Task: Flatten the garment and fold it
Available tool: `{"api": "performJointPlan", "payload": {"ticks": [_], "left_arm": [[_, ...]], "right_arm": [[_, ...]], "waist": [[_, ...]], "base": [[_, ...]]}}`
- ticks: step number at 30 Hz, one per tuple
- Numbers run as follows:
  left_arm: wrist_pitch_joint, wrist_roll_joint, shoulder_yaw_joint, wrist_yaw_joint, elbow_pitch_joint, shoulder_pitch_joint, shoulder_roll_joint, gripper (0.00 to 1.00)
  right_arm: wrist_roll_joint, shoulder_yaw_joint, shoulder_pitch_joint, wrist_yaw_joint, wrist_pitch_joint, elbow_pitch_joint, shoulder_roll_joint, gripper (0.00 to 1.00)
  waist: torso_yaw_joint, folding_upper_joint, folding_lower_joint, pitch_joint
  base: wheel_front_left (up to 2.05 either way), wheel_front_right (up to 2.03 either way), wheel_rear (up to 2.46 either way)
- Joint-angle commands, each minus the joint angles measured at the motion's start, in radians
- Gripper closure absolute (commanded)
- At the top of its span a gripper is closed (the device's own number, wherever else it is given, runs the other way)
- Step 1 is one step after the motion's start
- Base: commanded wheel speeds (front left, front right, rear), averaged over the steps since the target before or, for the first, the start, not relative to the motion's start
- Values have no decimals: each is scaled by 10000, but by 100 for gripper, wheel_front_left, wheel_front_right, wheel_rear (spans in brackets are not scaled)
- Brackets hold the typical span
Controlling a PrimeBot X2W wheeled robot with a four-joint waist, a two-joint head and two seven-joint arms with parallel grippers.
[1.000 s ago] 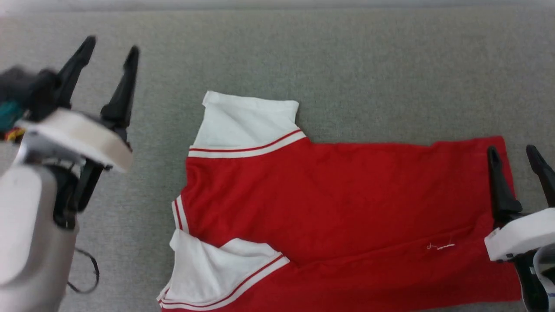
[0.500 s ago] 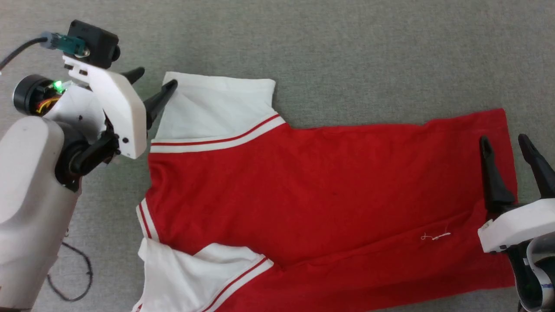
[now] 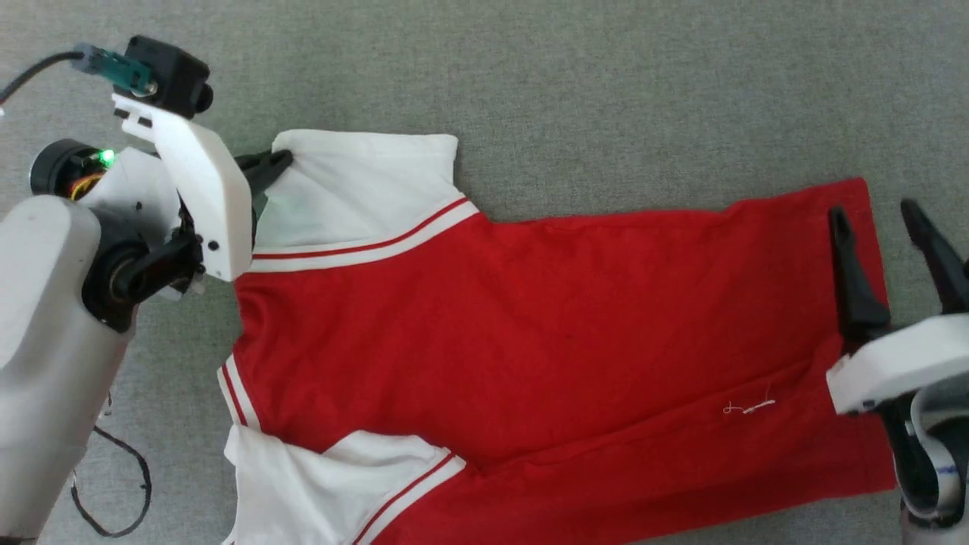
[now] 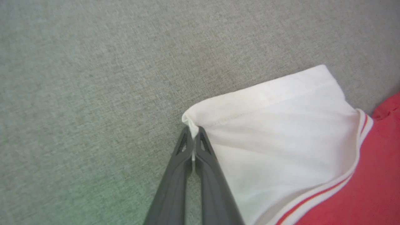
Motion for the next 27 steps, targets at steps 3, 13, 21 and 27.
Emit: {"api": "performJointPlan", "payload": {"ticks": [3, 13, 21, 27], "left_arm": [[-361, 29, -317, -68, 96, 350, -3, 100], [-881, -50, -551, -68, 133, 280, 53, 100], [-1067, -104, -692, -69, 178, 112, 28, 100], [-1098, -177, -796, -69, 198, -25, 52, 100]], "right_arm": [[-360, 131, -847, -7, 330, -218, -3, 0], [-1047, -647, -2433, -7, 3776, 942, -3, 0], [-1123, -1068, -2563, -7, 5381, 1226, -3, 0], [-640, -1461, -2653, -7, 5524, 1604, -3, 0]], "waist": [[142, 0, 0, -277], [462, 0, 0, -262], [626, 0, 0, 57], [652, 0, 0, 179]], "base": [[0, 0, 0], [0, 0, 0], [0, 0, 0], [0, 0, 0]]}}
